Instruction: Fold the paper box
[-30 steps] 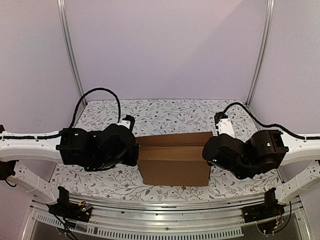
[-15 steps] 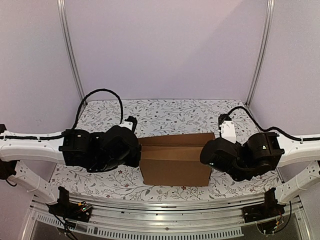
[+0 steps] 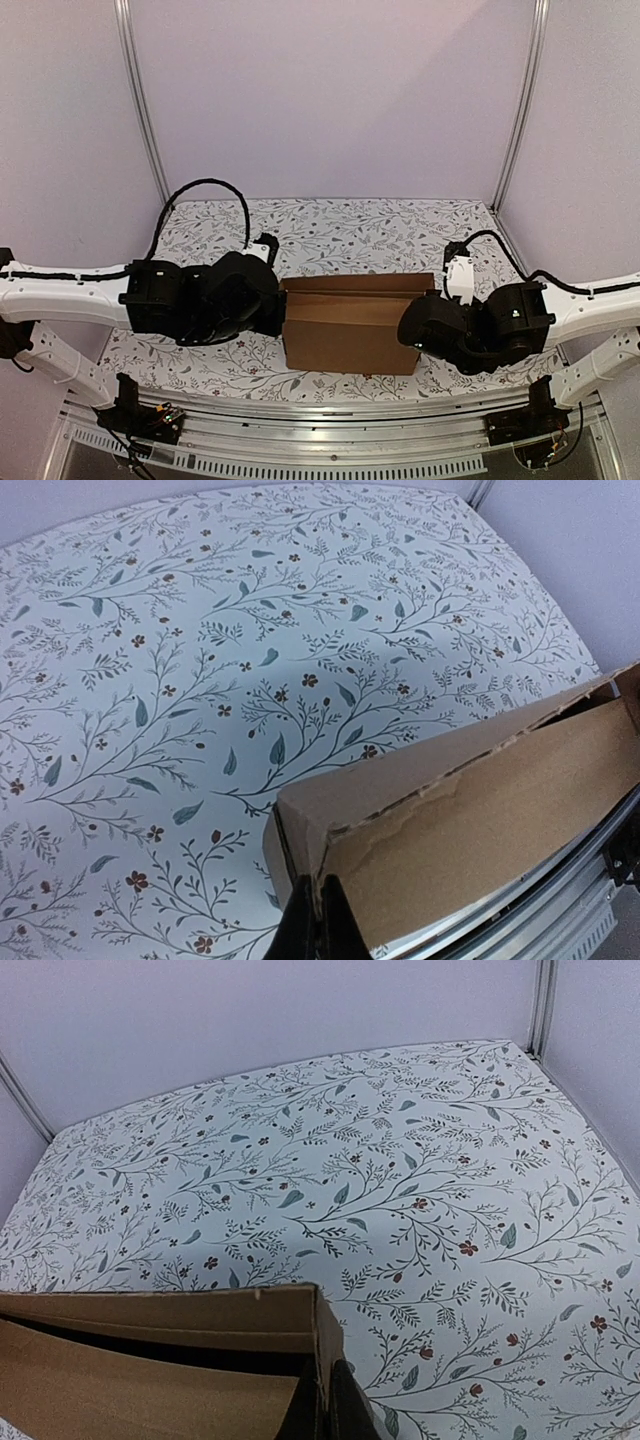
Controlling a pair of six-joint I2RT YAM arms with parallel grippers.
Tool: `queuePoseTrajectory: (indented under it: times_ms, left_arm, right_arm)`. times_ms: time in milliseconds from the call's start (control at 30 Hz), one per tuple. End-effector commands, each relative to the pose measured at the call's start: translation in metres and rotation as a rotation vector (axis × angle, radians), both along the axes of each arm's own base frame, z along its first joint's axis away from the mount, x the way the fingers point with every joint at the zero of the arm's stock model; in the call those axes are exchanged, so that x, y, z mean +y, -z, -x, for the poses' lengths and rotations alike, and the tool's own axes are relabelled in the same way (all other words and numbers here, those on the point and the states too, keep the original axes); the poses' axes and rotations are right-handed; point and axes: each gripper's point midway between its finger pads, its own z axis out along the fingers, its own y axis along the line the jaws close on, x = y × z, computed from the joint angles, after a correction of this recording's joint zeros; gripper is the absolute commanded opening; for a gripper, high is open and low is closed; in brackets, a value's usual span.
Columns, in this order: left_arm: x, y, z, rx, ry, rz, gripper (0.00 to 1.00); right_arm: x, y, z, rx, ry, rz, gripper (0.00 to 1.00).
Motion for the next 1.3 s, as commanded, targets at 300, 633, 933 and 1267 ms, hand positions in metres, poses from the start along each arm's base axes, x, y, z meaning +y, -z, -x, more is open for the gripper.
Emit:
queuePoseTrajectory:
  times_ms: [300,633,933,1267]
  left_arm:
    - [-0.009,0.041,0.029,0.128,0.105,-0.093,0.0]
    - [-0.01,0.042,0.03,0.125,0.102,-0.095,0.0]
    - [-0.011,0.044,0.03,0.125,0.099,-0.1,0.0]
    - [-0.006,0.05,0.031,0.13,0.088,-0.111,0.0]
  right_arm:
    - [0.004,0.054,0.018,0.109,-0.056,-0.096,0.0]
    - [-0.01,0.041,0.023,0.104,-0.115,-0.076,0.0]
    - [-0.011,0.04,0.027,0.12,-0.15,-0.114,0.0]
    - [-0.016,0.055,0.032,0.14,-0.158,-0.073,0.0]
